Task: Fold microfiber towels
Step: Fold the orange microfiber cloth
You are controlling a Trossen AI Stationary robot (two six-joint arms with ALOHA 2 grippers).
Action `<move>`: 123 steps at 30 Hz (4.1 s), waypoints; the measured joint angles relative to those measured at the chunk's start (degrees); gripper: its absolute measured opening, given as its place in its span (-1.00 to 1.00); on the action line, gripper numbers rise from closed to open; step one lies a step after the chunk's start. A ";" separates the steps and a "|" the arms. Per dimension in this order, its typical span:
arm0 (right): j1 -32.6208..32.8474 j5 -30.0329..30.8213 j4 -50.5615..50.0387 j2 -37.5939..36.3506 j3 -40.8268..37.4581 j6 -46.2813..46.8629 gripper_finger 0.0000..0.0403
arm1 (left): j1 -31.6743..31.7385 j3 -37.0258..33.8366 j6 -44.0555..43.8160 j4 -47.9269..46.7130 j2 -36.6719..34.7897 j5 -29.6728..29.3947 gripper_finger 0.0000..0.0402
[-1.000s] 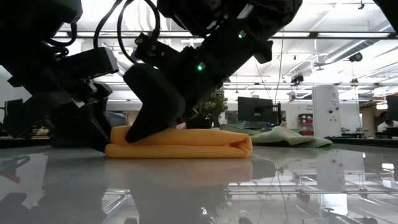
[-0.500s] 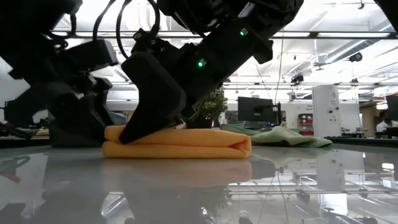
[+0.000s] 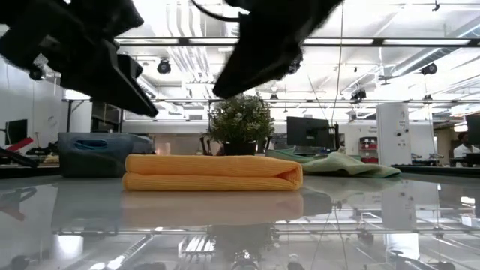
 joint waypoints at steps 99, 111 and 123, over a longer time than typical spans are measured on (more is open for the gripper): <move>-18.86 -22.69 42.87 11.22 -10.07 -7.84 -0.62 | 14.24 -2.85 -8.61 -14.55 -0.17 2.62 -0.97; -21.20 -24.82 28.57 18.75 2.18 -8.52 -0.22 | 14.24 -6.25 -10.05 -6.44 1.71 1.00 -0.97; -21.05 -25.46 29.12 18.60 2.12 -8.50 -0.56 | 14.24 -6.30 -10.12 -3.51 6.29 0.92 -0.97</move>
